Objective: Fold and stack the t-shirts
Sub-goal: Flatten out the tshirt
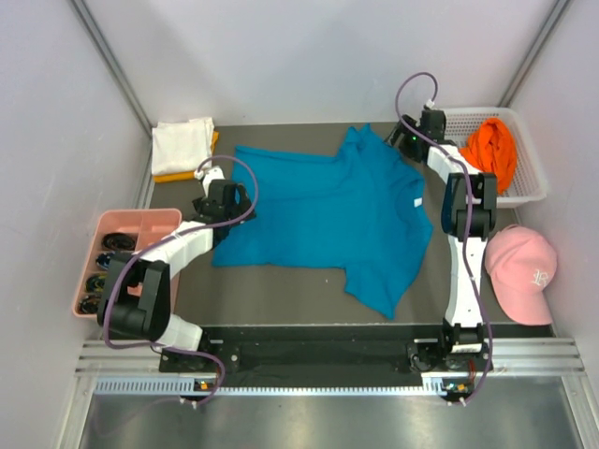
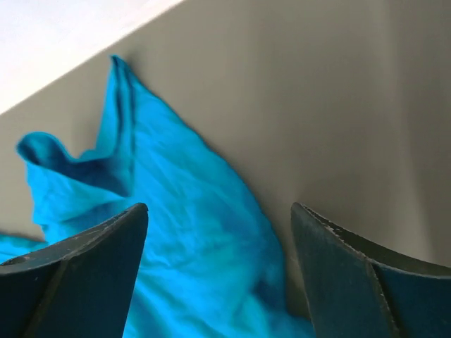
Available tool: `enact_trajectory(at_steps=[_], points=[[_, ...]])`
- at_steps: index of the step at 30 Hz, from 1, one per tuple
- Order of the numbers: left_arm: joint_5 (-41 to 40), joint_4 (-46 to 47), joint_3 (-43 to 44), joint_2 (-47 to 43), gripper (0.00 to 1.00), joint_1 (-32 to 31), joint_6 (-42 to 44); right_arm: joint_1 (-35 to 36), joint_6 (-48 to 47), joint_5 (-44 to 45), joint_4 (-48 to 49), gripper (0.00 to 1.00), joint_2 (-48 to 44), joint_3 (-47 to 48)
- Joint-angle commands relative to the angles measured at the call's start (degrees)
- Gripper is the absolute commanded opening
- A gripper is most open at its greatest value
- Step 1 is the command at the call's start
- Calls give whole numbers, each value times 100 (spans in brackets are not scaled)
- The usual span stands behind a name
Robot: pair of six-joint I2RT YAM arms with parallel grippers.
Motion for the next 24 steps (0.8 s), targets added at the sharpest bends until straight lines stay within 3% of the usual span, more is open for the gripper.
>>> enact_trajectory(at_steps=[1,7,24], points=[[44,208,11,-308,99,22,-36,8,-413,629,-722,80,-546,77],[35,181,-33,-369,99,22,-45,0,-537,692,-943,56,-564,-2],[26,208,-77,-361,99,31,-62,-1,-563,-441,-803,47,-265,173]])
